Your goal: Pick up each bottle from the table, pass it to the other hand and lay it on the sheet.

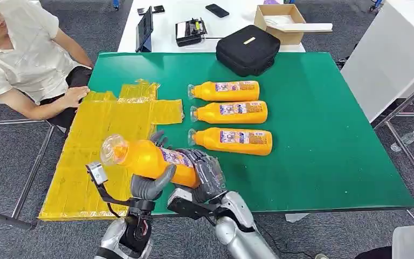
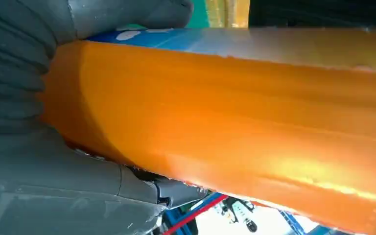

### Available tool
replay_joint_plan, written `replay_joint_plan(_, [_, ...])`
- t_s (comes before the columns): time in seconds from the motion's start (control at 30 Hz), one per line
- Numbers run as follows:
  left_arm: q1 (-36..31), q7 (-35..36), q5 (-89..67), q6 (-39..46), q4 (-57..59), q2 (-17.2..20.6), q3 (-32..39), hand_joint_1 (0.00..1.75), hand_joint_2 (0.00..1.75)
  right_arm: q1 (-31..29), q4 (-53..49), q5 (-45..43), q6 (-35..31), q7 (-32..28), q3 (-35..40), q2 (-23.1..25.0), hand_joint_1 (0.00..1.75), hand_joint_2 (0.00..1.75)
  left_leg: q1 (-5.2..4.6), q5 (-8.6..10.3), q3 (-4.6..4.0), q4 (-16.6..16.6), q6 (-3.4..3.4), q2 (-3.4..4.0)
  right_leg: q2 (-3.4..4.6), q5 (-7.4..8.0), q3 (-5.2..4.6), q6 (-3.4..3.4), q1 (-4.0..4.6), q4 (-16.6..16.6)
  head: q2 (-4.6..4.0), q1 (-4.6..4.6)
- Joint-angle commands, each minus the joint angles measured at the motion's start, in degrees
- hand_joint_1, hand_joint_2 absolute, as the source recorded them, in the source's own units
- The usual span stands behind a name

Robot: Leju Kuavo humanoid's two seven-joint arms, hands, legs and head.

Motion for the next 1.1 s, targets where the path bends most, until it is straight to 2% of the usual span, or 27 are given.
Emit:
replay_joint_plan(0.03, [-1.4, -2.6, -1.0, 2.7, -2.9, -2.0, -2.2, 1.75, 1.75, 0.6, 5.8, -3.0, 1.6, -1.2, -0.1, 0.6, 1.61, 1.75, 0.04, -0.08, 0.18, 0.0, 0.02, -0.05, -0.14, -0.1, 0.25, -0.18, 0.08, 0.0, 0.0, -0.02])
replay_joint_plan(0.1, [-1.4, -3.7, -3.0, 4.2, -3.3, -1.6, -2.7, 1.75, 1.75, 0.5, 6.0, -4.2, 1.3, -2.0, -0.4, 0.9, 1.62, 1.75, 0.02, -0.02, 0.08, 0.0, 0.02, -0.05, -0.11, -0.04, 0.13, -0.1, 0.04, 0.0, 0.0, -0.02])
replay_joint_plan(0.13, [-1.4, -4.2, -3.6, 4.8, -3.7, -1.6, -2.3, 1.75, 1.75, 0.7, 5.7, -4.9, 1.2, -2.3, -0.7, 1.2, 1.55, 1.75, 0.06, -0.11, 0.26, 0.0, 0.02, -0.03, -0.14, -0.12, 0.33, -0.21, 0.1, -0.1, 0.0, -0.04])
replay_joint_plan(0.17, [-1.4, -4.2, -3.6, 4.8, -4.0, -1.5, -2.0, 1.75, 1.75, 0.8, 5.4, -5.2, 1.4, -2.4, -0.7, 1.4, 1.4, 1.75, 0.03, -0.05, 0.15, 0.0, 0.02, -0.07, -0.16, -0.08, 0.23, -0.15, 0.06, -0.1, 0.0, -0.02])
replay_joint_plan(0.2, [-1.4, -4.2, -3.6, 4.8, -4.3, -1.5, -1.8, 1.75, 1.75, 0.8, 5.2, -5.5, 1.4, -2.4, -0.8, 1.6, 0.77, 1.75, 0.03, -0.02, 0.06, 0.0, 0.01, -0.04, -0.11, -0.04, 0.12, -0.1, 0.05, 0.0, 0.0, -0.02])
replay_joint_plan(0.23, [-1.2, -4.1, -3.8, 5.3, -4.8, -1.5, -1.5, 1.75, 1.75, 1.2, 4.7, -6.1, 1.3, -2.3, -1.3, 2.1, 0.0, 1.75, 0.01, -0.03, 0.08, 0.0, 0.02, -0.01, -0.09, -0.05, 0.11, -0.11, 0.03, 0.0, 0.0, -0.02])
replay_joint_plan(0.5, [-0.4, -5.3, -7.6, 9.7, -6.5, -1.3, -1.3, 1.75, 1.75, 2.5, 3.9, -8.9, 0.4, -2.0, -3.5, 2.5, 0.0, 1.75, 0.02, -0.03, 0.08, 0.0, 0.01, 0.01, -0.05, -0.03, 0.12, -0.11, 0.05, 0.0, 0.0, -0.02])
replay_joint_plan(0.57, [0.4, -5.8, -9.1, 10.8, -8.1, -1.0, -1.3, 1.75, 1.75, 3.0, 3.5, -9.2, -0.4, -1.7, -4.6, 2.4, 0.0, 1.75, 0.05, -0.13, 0.31, 0.0, 0.03, 0.01, -0.12, -0.13, 0.4, -0.25, 0.11, -0.1, 0.0, 0.0])
replay_joint_plan(0.6, [0.7, -5.8, -9.6, 11.6, -8.7, -1.0, -1.2, 1.75, 1.75, 3.0, 3.5, -9.5, -0.8, -1.6, -5.2, 2.4, 0.0, 1.75, 0.01, -0.03, 0.09, 0.0, 0.02, -0.04, -0.11, -0.05, 0.15, -0.12, 0.04, 0.0, 0.0, -0.04])
replay_joint_plan(0.7, [1.6, -6.5, -11.7, 14.4, -10.2, -0.9, -1.0, 1.75, 1.75, 3.6, 3.3, -9.5, -2.3, -1.5, -6.9, 2.2, 0.0, 1.75, 0.01, -0.05, 0.11, 0.0, 0.02, 0.0, -0.04, -0.04, 0.18, -0.12, 0.04, 0.0, 0.0, -0.02])
replay_joint_plan(0.73, [2.0, -7.0, -13.7, 16.6, -10.9, -0.7, -1.2, 1.75, 1.75, 4.6, 2.4, -8.9, -3.9, -1.5, -7.5, 1.9, 0.0, 1.75, 0.04, -0.19, 0.41, 0.0, 0.05, 0.09, -0.03, -0.15, 0.49, -0.29, 0.11, -0.1, 0.0, 0.0])
replay_joint_plan(0.77, [2.3, -7.6, -16.6, 19.1, -11.4, -0.5, -1.5, 1.75, 1.75, 5.6, 1.3, -8.5, -5.3, -1.4, -8.1, 1.4, 0.0, 1.75, 0.03, -0.15, 0.33, 0.0, 0.04, 0.08, -0.02, -0.12, 0.41, -0.24, 0.09, -0.1, 0.0, -0.02])
replay_joint_plan(0.83, [2.9, -11.0, -31.2, 29.5, -12.7, 0.6, -1.9, 1.75, 1.75, 8.6, -2.5, -7.9, -7.7, -0.7, -10.2, 0.0, 0.0, 1.75, 0.01, -0.04, 0.11, 0.0, 0.02, -0.05, -0.1, -0.05, 0.19, -0.11, 0.03, -0.1, 0.0, 0.0])
replay_joint_plan(0.9, [3.9, -9.2, -46.5, 37.3, -13.7, 1.5, -0.4, 1.75, 1.75, 11.5, -7.1, -6.9, -9.0, -0.4, -12.3, -1.2, 0.0, 1.75, -0.01, -0.05, 0.18, -0.1, 0.03, -0.18, -0.22, -0.11, 0.3, -0.14, 0.02, -0.1, 0.0, -0.02])
replay_joint_plan(0.97, [5.4, -4.1, -57.0, 37.0, -15.0, 2.2, 2.4, 1.75, 1.75, 14.6, -12.6, -6.6, -8.9, -0.5, -15.8, -1.8, 0.0, 1.75, -0.01, -0.08, 0.22, -0.1, 0.04, -0.16, -0.2, -0.12, 0.34, -0.16, 0.02, -0.1, 0.0, -0.02])
replay_joint_plan(1.03, [6.9, -4.0, -68.5, 39.6, -17.1, 2.3, 6.9, 1.75, 1.75, 17.2, -18.0, -4.9, -7.9, -1.3, -20.0, -2.2, 0.0, 1.75, -0.03, -0.1, 0.21, -0.1, 0.04, -0.11, -0.13, -0.13, 0.32, -0.15, 0.0, -0.1, 0.0, 0.0])
replay_joint_plan(1.1, [7.7, -2.9, -71.0, 38.0, -19.3, 2.5, 9.4, 1.75, 1.75, 18.2, -20.7, -4.5, -6.4, -1.6, -22.0, -2.0, 0.0, 1.75, -0.04, -0.15, 0.21, 0.0, 0.04, -0.07, -0.04, -0.16, 0.32, -0.17, 0.01, 0.0, 0.0, 0.0])
